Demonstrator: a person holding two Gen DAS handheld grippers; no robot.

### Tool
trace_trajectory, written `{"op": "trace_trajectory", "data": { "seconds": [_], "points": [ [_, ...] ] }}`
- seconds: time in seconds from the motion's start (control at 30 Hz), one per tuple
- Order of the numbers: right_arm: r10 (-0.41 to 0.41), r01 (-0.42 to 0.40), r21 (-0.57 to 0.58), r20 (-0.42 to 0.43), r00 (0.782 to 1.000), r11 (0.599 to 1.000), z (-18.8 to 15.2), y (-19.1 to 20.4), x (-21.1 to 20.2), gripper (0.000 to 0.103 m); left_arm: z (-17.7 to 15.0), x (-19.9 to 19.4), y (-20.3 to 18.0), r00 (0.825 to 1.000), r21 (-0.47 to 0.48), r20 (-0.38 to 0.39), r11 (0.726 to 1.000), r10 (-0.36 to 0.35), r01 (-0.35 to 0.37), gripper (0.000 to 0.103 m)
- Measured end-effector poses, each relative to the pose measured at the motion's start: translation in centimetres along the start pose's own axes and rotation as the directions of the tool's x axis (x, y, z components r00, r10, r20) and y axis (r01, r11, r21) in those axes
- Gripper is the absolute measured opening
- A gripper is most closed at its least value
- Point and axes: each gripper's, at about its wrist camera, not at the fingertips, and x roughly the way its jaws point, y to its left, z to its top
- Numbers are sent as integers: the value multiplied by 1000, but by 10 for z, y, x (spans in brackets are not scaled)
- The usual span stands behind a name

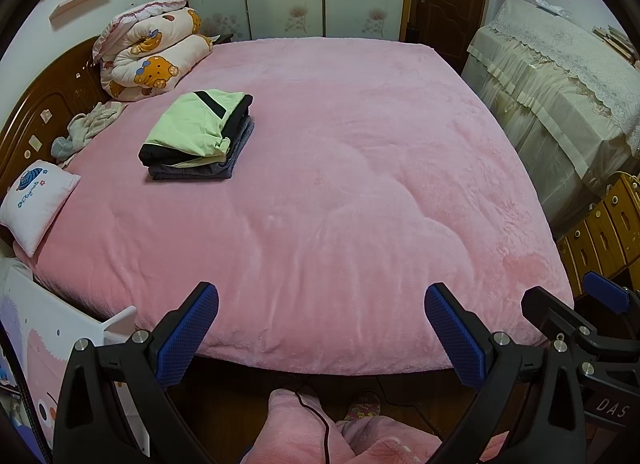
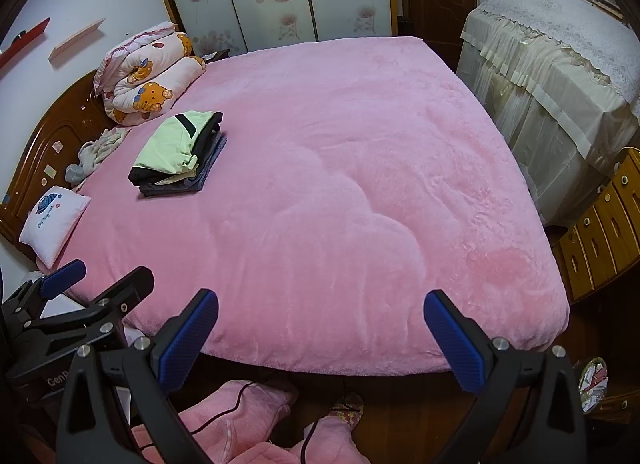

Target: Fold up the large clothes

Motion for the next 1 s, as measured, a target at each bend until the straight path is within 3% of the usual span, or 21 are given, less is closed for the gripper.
{"op": "trace_trajectory", "data": {
  "seconds": [1.0],
  "points": [
    [-4, 4, 14, -7, 1000, 1000, 4, -4, 9, 103, 9, 12, 4, 1000, 28, -3, 1000, -3, 3, 102]
  ]
}}
